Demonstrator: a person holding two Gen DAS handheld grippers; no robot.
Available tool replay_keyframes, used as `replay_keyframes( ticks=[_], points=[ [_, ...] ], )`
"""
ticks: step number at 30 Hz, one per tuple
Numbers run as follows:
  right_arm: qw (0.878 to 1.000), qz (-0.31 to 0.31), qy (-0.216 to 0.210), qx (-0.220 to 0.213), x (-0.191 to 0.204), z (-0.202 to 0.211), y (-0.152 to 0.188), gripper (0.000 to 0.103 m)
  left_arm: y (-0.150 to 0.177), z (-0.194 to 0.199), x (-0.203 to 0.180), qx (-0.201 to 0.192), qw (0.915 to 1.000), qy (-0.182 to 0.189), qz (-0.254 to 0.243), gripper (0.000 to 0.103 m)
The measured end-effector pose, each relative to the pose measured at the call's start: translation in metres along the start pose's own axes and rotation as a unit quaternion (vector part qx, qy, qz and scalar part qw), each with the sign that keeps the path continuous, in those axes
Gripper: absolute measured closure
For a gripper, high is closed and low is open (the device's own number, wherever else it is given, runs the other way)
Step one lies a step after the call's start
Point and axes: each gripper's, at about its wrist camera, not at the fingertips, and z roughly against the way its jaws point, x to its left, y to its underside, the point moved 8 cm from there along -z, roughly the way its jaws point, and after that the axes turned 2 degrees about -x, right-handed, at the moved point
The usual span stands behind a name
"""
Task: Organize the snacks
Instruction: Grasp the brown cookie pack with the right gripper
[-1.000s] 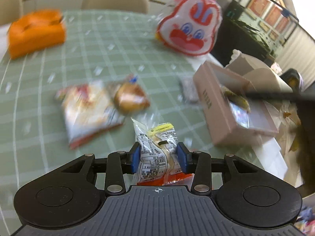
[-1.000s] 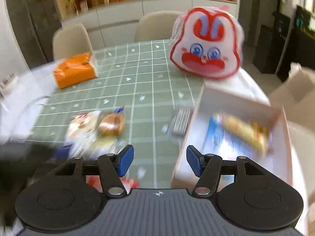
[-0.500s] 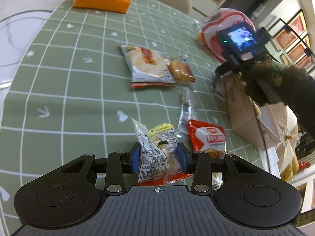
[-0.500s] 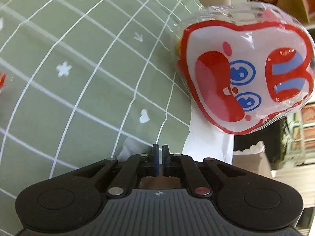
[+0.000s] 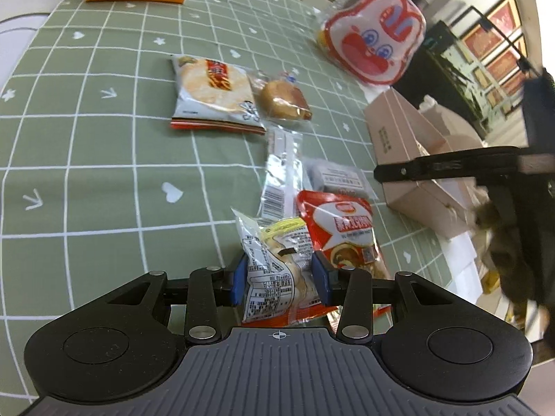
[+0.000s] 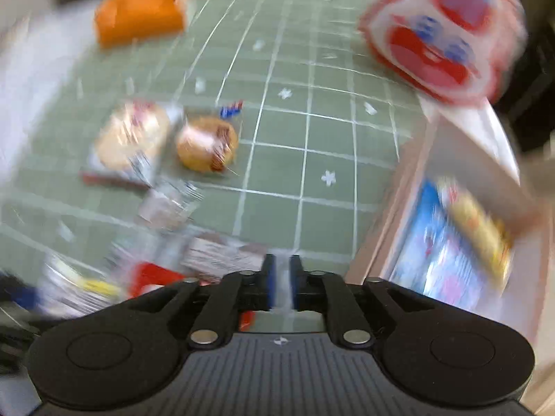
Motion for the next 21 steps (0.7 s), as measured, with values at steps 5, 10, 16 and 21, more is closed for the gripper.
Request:
replay_keyframes(
  ticks=[5,10,16,21],
  points=[
    [0.983,-0.174,-0.049,0.019,-0.008,-0.016,0.029,0.059,0.001,0.008,-0.008,-0.001,0.9998,-0.007,-0.020,0.059],
    [0.973,-0.222,-0.053,0.014,-0.001,-0.037,0.015,0.047,0.002,0.020,-0.010,-0.009,0.9995,-0.017,-0.023,0.059],
    [0.983,-0.177,0.022,-0.036,0.020,-0.059,-0.020,0.033,0.004,0.031,-0.012,-0.017,0.9989,-0.034,-0.028,0.059],
    [0.992,-0.080,0.081,-0.053,0.036,-0.066,-0.032,0.045,0.007,0.034,-0.011,-0.017,0.9988,-0.040,-0.024,0.059]
  ],
)
